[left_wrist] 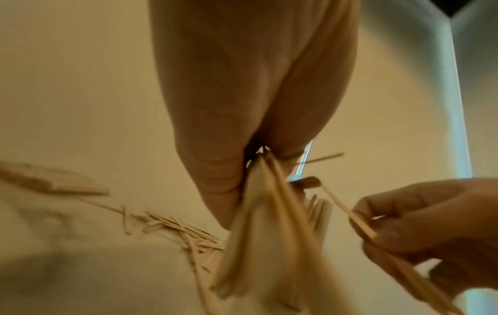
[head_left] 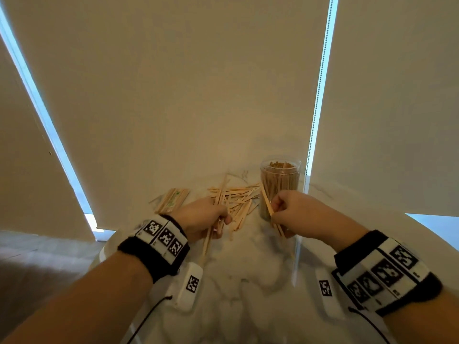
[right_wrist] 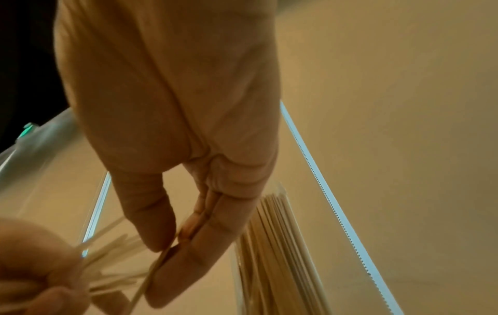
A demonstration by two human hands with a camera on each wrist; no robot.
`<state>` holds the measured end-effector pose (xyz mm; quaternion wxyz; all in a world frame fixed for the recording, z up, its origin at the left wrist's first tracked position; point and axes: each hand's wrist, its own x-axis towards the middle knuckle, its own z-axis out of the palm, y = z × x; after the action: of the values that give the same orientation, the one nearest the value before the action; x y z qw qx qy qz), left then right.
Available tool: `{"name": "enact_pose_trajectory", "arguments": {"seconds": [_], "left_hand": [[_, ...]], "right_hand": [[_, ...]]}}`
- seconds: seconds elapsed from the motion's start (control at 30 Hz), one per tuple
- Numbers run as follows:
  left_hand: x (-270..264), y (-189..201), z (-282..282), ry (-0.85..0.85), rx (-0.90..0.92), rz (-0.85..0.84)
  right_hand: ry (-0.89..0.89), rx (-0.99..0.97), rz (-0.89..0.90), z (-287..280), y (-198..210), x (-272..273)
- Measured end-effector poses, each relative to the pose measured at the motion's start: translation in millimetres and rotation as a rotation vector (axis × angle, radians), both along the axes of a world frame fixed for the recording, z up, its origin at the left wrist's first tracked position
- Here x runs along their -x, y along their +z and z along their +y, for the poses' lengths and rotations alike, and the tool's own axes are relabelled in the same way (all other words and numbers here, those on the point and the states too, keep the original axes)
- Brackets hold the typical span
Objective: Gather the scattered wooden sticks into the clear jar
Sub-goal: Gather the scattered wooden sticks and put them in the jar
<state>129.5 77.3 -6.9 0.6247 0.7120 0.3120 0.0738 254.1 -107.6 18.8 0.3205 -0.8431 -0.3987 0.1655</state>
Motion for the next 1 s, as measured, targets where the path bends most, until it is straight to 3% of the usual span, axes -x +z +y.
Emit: {"name": "enact_pose_trajectory", "arguments": {"seconds": [0.13, 0.27, 0.4, 0.47, 0.6, 0.7, 0.83, 1.0], "left_hand": [[-13.6, -1.2, -10.2, 0.096, 0.137, -0.242], [-36.1, 20.9, -23.3, 0.163, 0.064, -0.407], [-62.8, 35.4, -33.2, 0.108, -0.12, -0.52], [-71.9, 35.7, -37.0, 0.137, -0.122, -0.552], [-81.4, 27.8, -25.5, 0.243, 0.17, -0.64], [-82.5, 25.2, -19.4, 0.308, 0.325, -0.71], [-75.6, 16.7, -26.5, 0.061, 0.446, -0.683], [-73.8, 17.9, -25.1, -0.105, 0.5, -0.602]], "right_hand": [[-0.022, -0.256, 0.097, 15.7, 12.7, -0.4], [-0.045, -0.461, 0.054, 36.9, 25.2, 0.9], [-0.11, -0.523, -0.178, 53.6, 26.4, 1.4], [-0.131, -0.555, -0.258, 57.4, 23.8, 1.8], [-0.063, -0.458, -0.318, 61.7, 19.0, 1.8], [-0.027, -0.353, -0.2, 62.0, 17.9, 4.4], [0.01, -0.316, -0.178, 67.1, 15.9, 11.5], [-0.014, -0.193, -0.396, 61.0, 9.2, 9.2]]}}
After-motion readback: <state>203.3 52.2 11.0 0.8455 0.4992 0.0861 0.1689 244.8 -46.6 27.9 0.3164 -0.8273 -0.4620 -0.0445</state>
